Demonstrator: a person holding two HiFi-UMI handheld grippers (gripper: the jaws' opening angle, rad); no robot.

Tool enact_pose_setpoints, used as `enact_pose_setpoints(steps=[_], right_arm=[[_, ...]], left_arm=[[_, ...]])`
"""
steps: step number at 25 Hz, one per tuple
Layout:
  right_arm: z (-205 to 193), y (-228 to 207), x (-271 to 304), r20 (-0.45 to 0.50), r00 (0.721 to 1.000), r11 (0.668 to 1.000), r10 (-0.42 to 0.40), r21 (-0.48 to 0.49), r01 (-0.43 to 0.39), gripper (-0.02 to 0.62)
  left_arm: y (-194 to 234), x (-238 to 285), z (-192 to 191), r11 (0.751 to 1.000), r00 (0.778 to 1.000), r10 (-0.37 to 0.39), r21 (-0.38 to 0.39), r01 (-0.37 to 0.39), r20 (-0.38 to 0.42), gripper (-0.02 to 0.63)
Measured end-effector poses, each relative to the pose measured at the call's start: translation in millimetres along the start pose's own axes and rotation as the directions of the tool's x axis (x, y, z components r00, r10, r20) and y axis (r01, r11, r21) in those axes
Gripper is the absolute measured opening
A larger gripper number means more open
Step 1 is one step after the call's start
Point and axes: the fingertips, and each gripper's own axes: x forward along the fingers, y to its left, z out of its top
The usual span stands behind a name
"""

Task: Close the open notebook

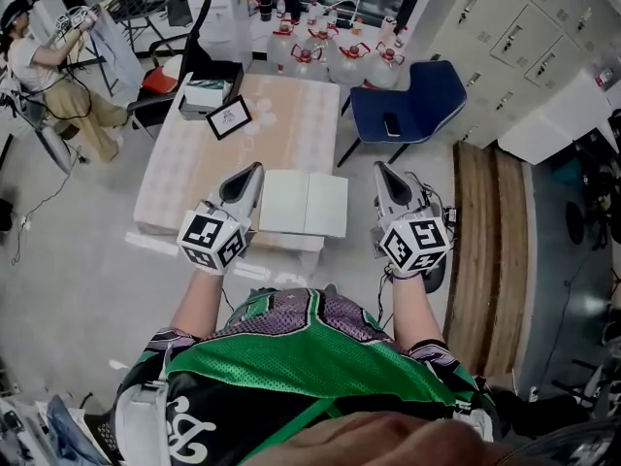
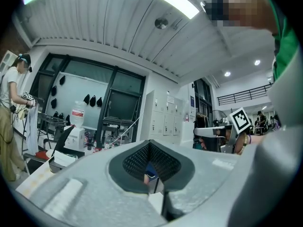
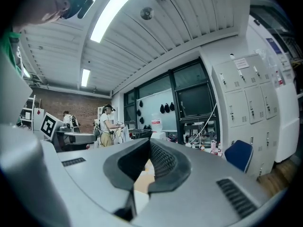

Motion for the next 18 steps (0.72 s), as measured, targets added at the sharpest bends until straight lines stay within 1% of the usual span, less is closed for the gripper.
enact_pose_setpoints(steps=[2, 3, 4, 6, 12, 18], right_arm=[[-2.7, -1.8, 0.3, -0.004, 0.999, 0.999, 0.036, 0.010, -0.036, 0.011], [-4.3, -2.2, 0.4, -0.009, 0.998, 0.998, 0.056, 0.014, -0.056, 0.055], [-5.7, -2.8, 0.5, -0.014, 0.997, 0.997, 0.073, 0.017, -0.073, 0.080], [-7.3, -6.0, 0.9, -0.021, 0.995, 0.996, 0.093, 0.020, -0.092, 0.105], [-20.2, -24.8, 7.7, -0.058, 0.993, 0.994, 0.107, 0.042, -0.105, 0.109], [-61.3, -38.7, 15.5, -0.130, 0.984, 0.991, 0.124, 0.068, -0.116, 0.109]], left_arm=[[-4.0, 3.3, -0.8, 1.000, 1.000, 0.004, 0.004, -0.004, 0.000, 0.015], [-6.1, 4.9, -1.4, 1.000, 1.000, 0.006, 0.005, -0.006, 0.000, 0.015], [-8.3, 6.3, -1.7, 1.000, 1.000, 0.009, 0.005, -0.009, 0.001, 0.015], [-12.7, 8.9, -1.2, 1.000, 1.000, 0.014, 0.008, -0.014, 0.001, 0.015], [-22.8, 18.5, 3.7, 0.999, 1.000, 0.031, 0.024, -0.031, -0.001, 0.015], [-29.4, 22.5, -4.3, 0.998, 0.999, 0.048, 0.034, -0.047, -0.021, 0.015]])
